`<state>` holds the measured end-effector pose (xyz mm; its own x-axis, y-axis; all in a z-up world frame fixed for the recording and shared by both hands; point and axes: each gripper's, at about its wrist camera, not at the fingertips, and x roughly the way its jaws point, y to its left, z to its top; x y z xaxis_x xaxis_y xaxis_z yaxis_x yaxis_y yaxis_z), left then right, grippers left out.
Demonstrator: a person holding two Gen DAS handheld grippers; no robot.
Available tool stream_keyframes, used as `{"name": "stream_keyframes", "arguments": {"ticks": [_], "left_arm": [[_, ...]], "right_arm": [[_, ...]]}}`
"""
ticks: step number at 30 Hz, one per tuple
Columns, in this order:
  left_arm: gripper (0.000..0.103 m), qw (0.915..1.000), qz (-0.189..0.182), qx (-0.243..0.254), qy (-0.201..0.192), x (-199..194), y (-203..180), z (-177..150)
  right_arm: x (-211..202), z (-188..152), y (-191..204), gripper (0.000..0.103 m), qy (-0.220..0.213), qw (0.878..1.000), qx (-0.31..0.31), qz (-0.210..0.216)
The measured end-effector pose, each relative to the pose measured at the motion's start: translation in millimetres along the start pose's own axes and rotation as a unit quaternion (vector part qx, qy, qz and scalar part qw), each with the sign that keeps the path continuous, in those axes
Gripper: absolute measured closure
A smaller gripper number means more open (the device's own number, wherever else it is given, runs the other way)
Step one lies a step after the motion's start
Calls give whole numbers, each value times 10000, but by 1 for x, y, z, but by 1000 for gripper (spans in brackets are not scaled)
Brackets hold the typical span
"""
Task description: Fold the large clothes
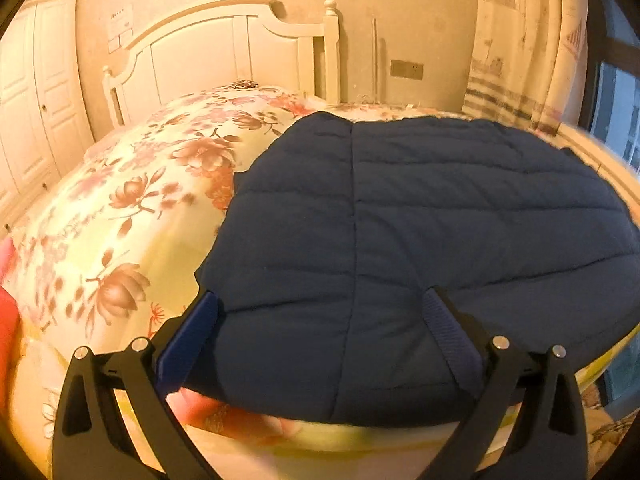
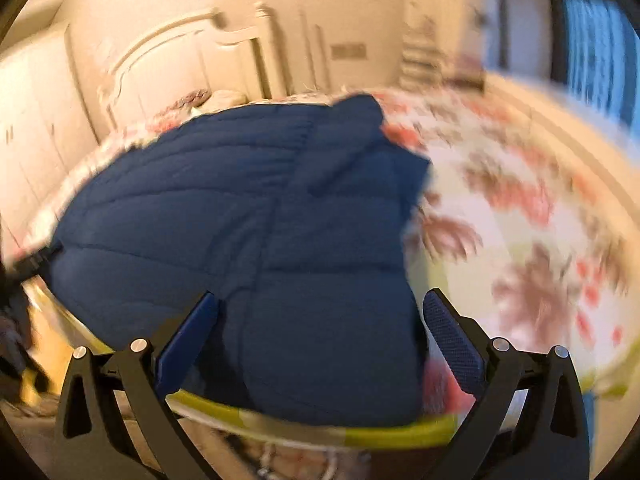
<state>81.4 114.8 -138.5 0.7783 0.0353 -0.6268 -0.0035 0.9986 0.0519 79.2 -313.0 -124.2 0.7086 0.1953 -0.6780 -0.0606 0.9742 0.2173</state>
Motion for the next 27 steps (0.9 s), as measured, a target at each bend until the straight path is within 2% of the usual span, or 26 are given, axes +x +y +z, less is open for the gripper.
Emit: {"name": "stream_keyframes", "arguments": {"ticks": [4,7,12,14,18,19,21,24,27], "left_arm": [[2,10000,47,25,84,0,0,-2],[2,9999,100,56,107,1,-1,-1],[2,9997,199,97,86,2,-3,-1],[2,9997,202,112,99,2,-3,-1],[2,9996,207,125,110,1,-4,-1],[2,9996,213,124,101,1,-4,-1],[2,9996,255,136,65,1,-6,-3],[2,9993,328,193,14,0,-9,-4],[2,9994,286,177,20,0,-9,-5]], "right_arm": [[-32,-20,0,5,-208,9997,-143,-34],[-49,-39,1,5,-131,9995,-140,267],[-46,-60,4,5,88,9971,109,745],[-39,-57,6,5,104,9966,201,793],[-21,-50,21,4,262,9972,8,694],[-20,-47,26,4,156,9976,-19,681],[-10,-38,33,4,209,9971,-104,720],[9,-19,36,4,229,9964,201,787],[27,4,33,4,348,9924,861,803]]}}
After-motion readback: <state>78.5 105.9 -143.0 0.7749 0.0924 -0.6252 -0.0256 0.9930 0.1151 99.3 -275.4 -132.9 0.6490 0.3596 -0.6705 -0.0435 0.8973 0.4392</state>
